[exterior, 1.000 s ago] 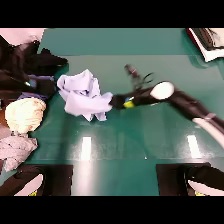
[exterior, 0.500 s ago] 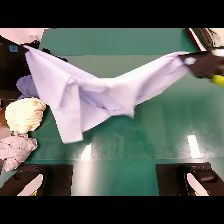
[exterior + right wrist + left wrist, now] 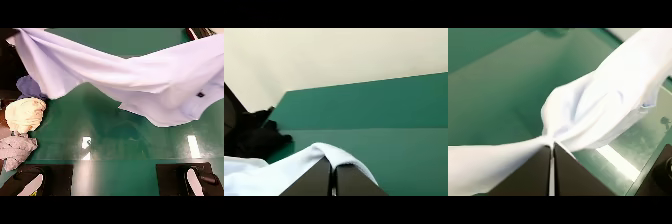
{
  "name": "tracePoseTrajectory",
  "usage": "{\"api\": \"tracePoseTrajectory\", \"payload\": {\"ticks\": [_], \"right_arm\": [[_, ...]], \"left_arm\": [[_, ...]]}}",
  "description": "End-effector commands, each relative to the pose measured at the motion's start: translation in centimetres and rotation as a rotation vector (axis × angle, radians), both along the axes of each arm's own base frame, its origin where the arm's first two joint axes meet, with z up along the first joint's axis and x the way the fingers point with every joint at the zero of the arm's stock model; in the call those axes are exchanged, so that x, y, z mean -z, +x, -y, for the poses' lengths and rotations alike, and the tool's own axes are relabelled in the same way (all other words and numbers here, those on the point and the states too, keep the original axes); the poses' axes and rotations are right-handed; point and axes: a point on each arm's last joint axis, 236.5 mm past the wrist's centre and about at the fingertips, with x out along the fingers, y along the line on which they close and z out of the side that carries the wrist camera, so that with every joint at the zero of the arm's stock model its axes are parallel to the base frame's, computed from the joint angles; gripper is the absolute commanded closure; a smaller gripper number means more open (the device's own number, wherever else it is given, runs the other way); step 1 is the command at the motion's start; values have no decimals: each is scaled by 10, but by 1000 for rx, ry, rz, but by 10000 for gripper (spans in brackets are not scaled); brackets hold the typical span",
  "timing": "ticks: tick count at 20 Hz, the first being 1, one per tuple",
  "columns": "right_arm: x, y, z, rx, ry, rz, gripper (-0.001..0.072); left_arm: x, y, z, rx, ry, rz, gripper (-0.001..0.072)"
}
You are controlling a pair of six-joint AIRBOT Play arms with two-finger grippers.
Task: Fold the shirts.
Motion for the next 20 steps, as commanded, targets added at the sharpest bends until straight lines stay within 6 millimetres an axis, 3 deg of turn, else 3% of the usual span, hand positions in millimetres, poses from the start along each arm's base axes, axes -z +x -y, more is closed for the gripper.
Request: {"api": "tracePoseTrajectory", "payload": {"ticks": [1,3,4,6,8,10,12,14,16,18,20], "right_arm": [[-23,-8,9,26,-111,-42,697],[-48,-2,20,63,-149,-9,697],[-58,2,27,82,-163,1,698],[-59,16,39,95,-139,-51,698],[-37,39,46,55,-90,-163,697],[6,68,43,-29,-39,-308,697],[71,101,26,-123,-15,-497,697],[148,133,16,-126,-140,-667,697],[210,170,7,-89,-320,-724,697],[255,209,-7,-62,-427,-707,697],[286,237,-21,-61,-419,-699,697]], "left_arm": [[-48,-42,6,47,-25,156,686],[-58,-39,1,8,-31,198,686],[-49,-27,-8,-42,2,181,686],[-8,17,-33,-174,81,73,686],[50,61,-51,-254,157,-77,686],[115,91,-52,-249,190,-257,686],[192,116,-52,-239,214,-457,686],[267,135,-51,-252,211,-623,685],[330,157,-56,-307,197,-714,685],[373,179,-61,-357,188,-755,684],[395,199,-63,-392,170,-769,684]]}}
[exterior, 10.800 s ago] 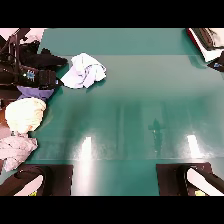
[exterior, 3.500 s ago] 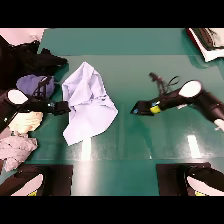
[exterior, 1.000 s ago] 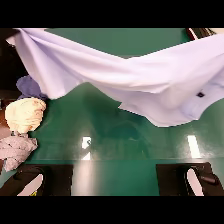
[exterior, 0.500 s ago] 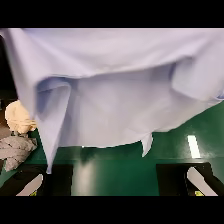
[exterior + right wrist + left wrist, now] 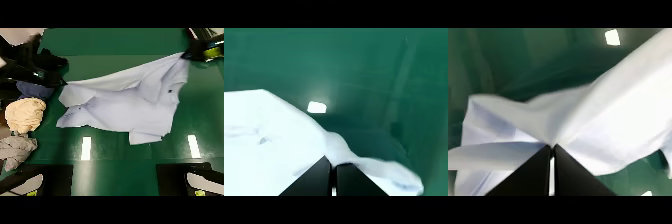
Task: Fold the shirts.
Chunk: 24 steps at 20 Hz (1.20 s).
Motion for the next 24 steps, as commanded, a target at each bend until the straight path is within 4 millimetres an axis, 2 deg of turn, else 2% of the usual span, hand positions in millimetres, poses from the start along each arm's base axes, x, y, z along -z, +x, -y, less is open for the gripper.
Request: {"api": "tracePoseTrajectory", "payload": {"ticks": [1,3,4,5,6,7,9,10,12,16,19,24], "right_arm": [[67,53,-18,-3,-120,28,696],[78,71,-16,36,-98,46,696],[81,76,-12,52,-90,51,686],[80,78,-8,61,-82,53,537],[77,78,-2,77,-67,54,232],[74,76,7,94,-61,49,118],[60,68,18,121,-25,46,124],[51,61,22,128,-5,43,189],[36,44,29,115,10,33,211],[30,-1,25,11,-19,-61,211],[21,-18,21,-17,-17,-75,211],[3,-25,19,-19,-13,-34,211]], "left_arm": [[57,33,-9,-96,4,-27,684],[53,48,-14,-132,10,31,679],[47,54,-17,-134,23,57,419],[41,56,-22,-127,51,72,151],[36,55,-29,-107,102,72,170],[32,51,-38,-81,162,63,167],[30,31,-58,-39,283,-13,167],[35,19,-68,-48,323,-70,167],[55,-7,-85,-86,383,-199,166],[111,-73,-87,-61,393,-388,166],[132,-114,-89,-76,394,-406,166],[160,-135,-97,-140,407,-390,166]]}}
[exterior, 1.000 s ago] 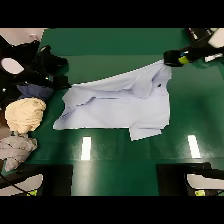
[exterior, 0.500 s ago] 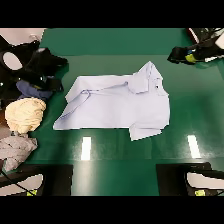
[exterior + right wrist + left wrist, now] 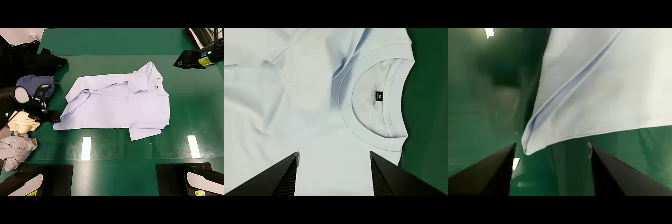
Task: Fold the shirts.
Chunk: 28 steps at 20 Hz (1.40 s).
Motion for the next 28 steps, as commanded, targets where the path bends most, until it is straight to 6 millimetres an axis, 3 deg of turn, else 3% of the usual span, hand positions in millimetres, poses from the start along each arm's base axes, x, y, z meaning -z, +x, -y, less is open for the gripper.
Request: {"api": "tracePoseTrajectory", "payload": {"ticks": [1,5,8,9,10,11,12,14,19,21,23,28], "right_arm": [[-11,-11,-2,-15,1,10,211],[-11,-16,-2,-20,-1,0,211],[-10,-17,-2,-23,-2,-7,211],[-9,-19,-2,-25,-3,-14,211],[-7,-21,-2,-28,-7,-28,211],[-4,-24,-2,-32,-8,-43,211],[4,-29,-2,-35,-10,-64,211],[31,-45,1,-30,-19,-135,211],[153,-116,29,84,-1,-432,211],[190,-149,34,122,25,-564,211],[213,-164,38,164,45,-611,211],[239,-156,25,242,163,-598,233]], "left_arm": [[22,-14,-5,-38,17,7,166],[34,-15,-6,-62,15,23,167],[33,-3,-4,-101,1,72,182],[33,-1,-3,-125,-6,76,411],[32,1,0,-131,-19,86,570],[32,3,1,-136,-28,92,657],[31,3,4,-142,-40,91,684],[29,1,6,-143,-49,78,685],[0,16,22,-87,-112,111,684],[-9,24,35,-90,-168,137,684],[-12,26,42,-89,-200,145,684],[-13,23,45,-92,-217,132,684]]}}
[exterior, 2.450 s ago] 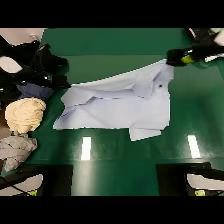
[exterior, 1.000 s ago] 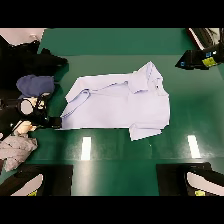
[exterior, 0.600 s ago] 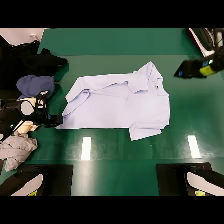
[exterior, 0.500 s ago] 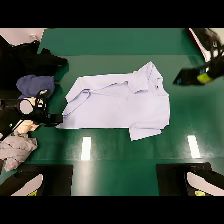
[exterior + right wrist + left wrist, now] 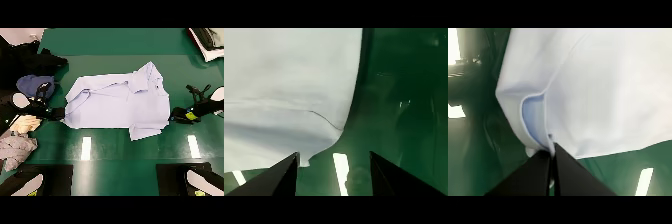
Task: Fold the shirts.
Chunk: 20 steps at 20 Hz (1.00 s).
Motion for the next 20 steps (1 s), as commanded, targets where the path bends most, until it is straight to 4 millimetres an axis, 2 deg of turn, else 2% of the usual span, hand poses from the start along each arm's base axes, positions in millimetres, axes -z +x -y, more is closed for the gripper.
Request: {"api": "tracePoseTrajectory", "payload": {"ticks": [1,5,6,7,9,10,12,14,15,16,18,20], "right_arm": [[22,-1,-12,59,62,-24,233],[41,2,-22,52,61,-63,255],[44,2,-23,47,58,-67,288],[45,4,-24,45,56,-61,366],[40,14,-22,52,41,-3,626],[33,22,-20,59,32,46,696],[11,36,-15,75,16,154,697],[-26,51,-6,89,0,277,698],[-51,61,-2,91,-9,352,698],[-82,72,2,97,-21,444,697],[-155,90,6,91,-48,646,698],[-235,98,9,97,-75,862,697]], "left_arm": [[-3,0,6,1,-28,0,684],[-4,0,9,-2,-41,0,685],[-4,0,9,-1,-41,-2,684],[-4,-1,9,0,-41,-7,684],[-4,-3,9,4,-42,-14,684],[-4,-3,9,10,-41,-13,685],[-14,1,10,16,-42,3,685],[-50,22,11,17,-44,111,685],[-79,35,11,18,-47,193,685],[-110,46,11,19,-49,277,686],[-188,59,12,21,-54,475,685],[-269,58,11,24,-59,670,685]]}}
